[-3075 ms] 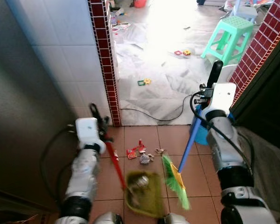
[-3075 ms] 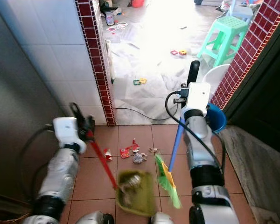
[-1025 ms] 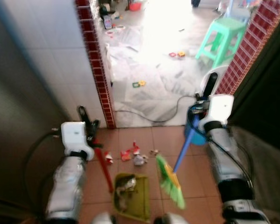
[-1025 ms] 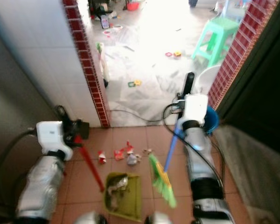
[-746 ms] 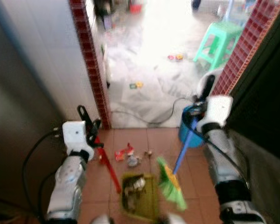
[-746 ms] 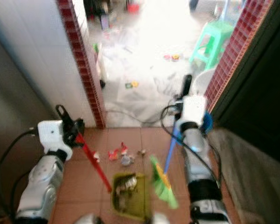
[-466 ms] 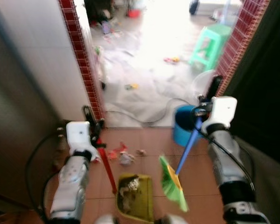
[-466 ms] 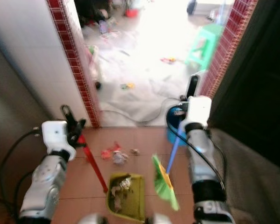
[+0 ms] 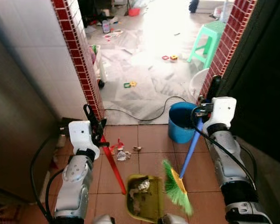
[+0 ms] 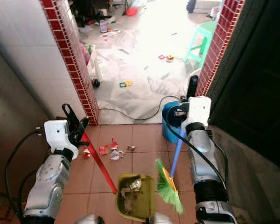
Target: Sweep floor
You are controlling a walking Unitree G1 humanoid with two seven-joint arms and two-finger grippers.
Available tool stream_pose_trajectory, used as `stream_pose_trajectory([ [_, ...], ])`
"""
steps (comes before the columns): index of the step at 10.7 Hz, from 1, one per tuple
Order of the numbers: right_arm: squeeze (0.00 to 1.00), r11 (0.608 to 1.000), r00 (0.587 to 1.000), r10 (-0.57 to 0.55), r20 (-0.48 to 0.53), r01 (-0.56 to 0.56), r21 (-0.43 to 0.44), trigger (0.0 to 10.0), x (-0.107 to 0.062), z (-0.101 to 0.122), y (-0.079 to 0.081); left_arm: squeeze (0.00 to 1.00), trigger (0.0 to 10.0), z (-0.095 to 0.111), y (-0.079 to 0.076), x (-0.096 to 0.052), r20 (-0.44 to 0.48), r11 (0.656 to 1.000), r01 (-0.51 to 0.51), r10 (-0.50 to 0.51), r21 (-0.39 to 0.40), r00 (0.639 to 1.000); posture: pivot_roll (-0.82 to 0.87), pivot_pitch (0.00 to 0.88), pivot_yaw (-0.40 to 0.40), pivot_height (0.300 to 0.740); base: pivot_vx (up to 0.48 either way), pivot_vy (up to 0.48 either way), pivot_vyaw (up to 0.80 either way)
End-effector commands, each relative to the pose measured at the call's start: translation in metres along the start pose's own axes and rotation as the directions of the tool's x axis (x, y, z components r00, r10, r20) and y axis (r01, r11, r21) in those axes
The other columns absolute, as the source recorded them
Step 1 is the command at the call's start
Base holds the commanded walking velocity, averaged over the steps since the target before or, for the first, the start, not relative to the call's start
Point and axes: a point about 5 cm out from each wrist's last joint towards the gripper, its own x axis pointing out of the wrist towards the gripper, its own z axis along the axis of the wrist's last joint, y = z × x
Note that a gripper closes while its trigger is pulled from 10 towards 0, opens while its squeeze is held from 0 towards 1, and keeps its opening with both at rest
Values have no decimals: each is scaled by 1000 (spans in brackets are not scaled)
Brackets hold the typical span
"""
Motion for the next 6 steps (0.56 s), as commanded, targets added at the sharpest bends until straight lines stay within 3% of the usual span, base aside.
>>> stream_pose_trajectory([
  [1,0,1000,1000,7,26,-7,0,10000,4,7,2,0,10000,16,5,6,67,1000,-18,18,-7,998,-74,0,33,740,0,0,0],
  [2,0,1000,1000,5,24,-5,-3,10000,4,7,2,0,10000,19,6,7,80,999,-34,37,-34,996,-75,0,34,740,0,0,0],
  [4,0,1000,1000,-7,20,8,-10,10000,4,6,-2,0,10000,41,13,10,169,996,-90,90,-7,982,-79,0,29,740,0,0,0],
  [6,0,999,1000,-17,-4,16,-31,10000,3,0,-6,0,10000,76,16,18,280,991,-115,128,-63,951,-74,0,24,740,0,0,0],
])
